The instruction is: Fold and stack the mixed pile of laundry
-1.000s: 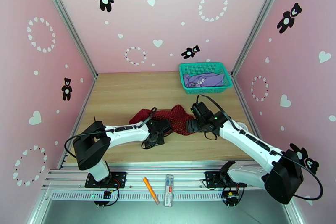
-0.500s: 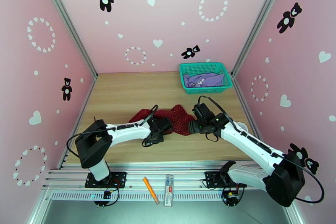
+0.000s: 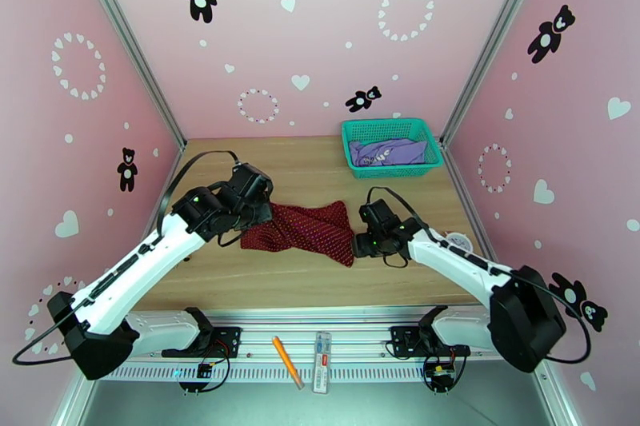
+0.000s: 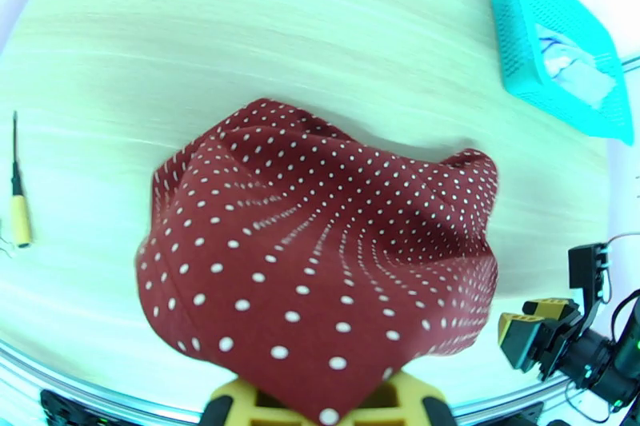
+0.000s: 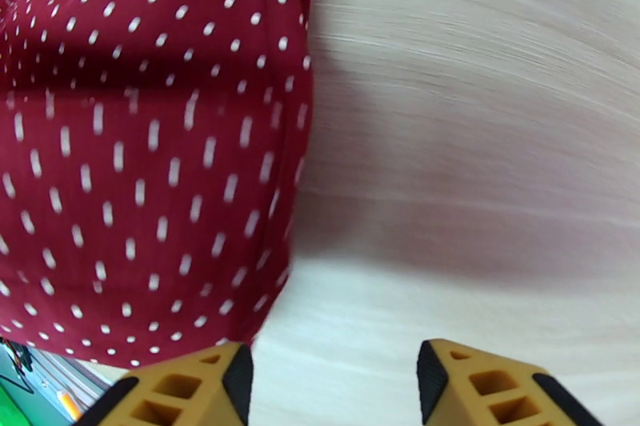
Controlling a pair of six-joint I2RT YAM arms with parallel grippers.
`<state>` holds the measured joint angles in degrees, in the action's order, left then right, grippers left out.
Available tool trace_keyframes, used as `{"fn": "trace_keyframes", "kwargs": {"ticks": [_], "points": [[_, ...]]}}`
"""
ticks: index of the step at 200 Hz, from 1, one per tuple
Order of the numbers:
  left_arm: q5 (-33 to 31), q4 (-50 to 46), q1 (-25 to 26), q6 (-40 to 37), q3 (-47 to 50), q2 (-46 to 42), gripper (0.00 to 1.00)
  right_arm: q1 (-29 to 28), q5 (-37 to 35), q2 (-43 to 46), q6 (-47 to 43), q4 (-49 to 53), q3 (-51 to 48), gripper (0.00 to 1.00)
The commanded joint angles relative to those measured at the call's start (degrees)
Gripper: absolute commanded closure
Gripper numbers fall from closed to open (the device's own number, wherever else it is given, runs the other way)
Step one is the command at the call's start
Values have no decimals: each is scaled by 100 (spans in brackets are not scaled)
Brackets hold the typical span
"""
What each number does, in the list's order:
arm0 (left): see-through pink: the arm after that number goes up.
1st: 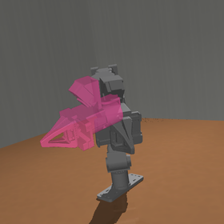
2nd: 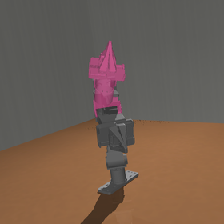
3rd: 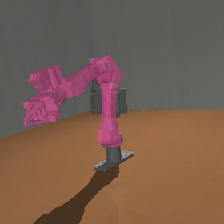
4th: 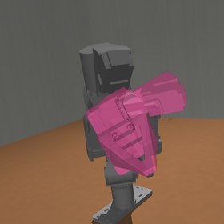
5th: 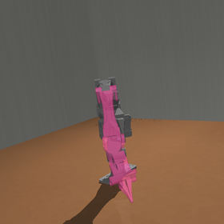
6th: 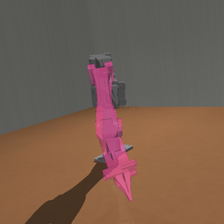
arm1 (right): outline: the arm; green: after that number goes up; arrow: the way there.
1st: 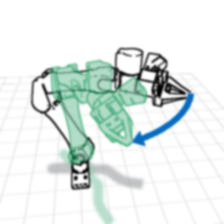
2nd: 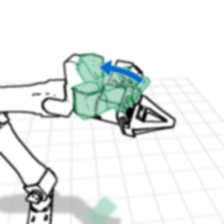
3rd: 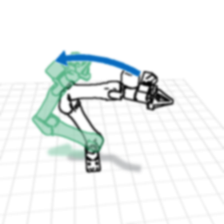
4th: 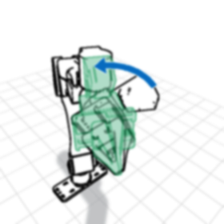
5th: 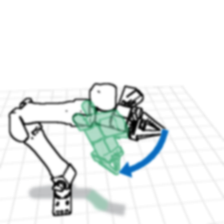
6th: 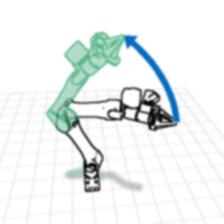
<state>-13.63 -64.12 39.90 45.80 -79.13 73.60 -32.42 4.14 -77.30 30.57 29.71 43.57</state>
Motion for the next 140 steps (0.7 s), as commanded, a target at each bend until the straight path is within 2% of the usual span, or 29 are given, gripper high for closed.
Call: {"fn": "trace_keyframes", "kwargs": {"ticks": [1,36,56,74,96,123,140], "points": [[187,-104,-78,-274,35,93,100,15,552,-183,-53,-451,51,46],[200,22,-164,-258,306,49,100,8,1200,99,237,-566,-176,47],[106,-21,-262,-283,328,60,100,-14,1602,437,599,-765,-618,42],[115,4,-324,-315,329,75,100,-73,1680,613,819,-893,-932,37],[117,26,-341,-346,299,140,100,-106,1607,595,968,-1088,-1159,37],[115,40,-348,-364,286,172,100,-206,1754,264,1130,-1668,-1199,42],[93,31,-346,-365,287,166,100,-304,1805,-88,1162,-1993,-1093,50]]}}
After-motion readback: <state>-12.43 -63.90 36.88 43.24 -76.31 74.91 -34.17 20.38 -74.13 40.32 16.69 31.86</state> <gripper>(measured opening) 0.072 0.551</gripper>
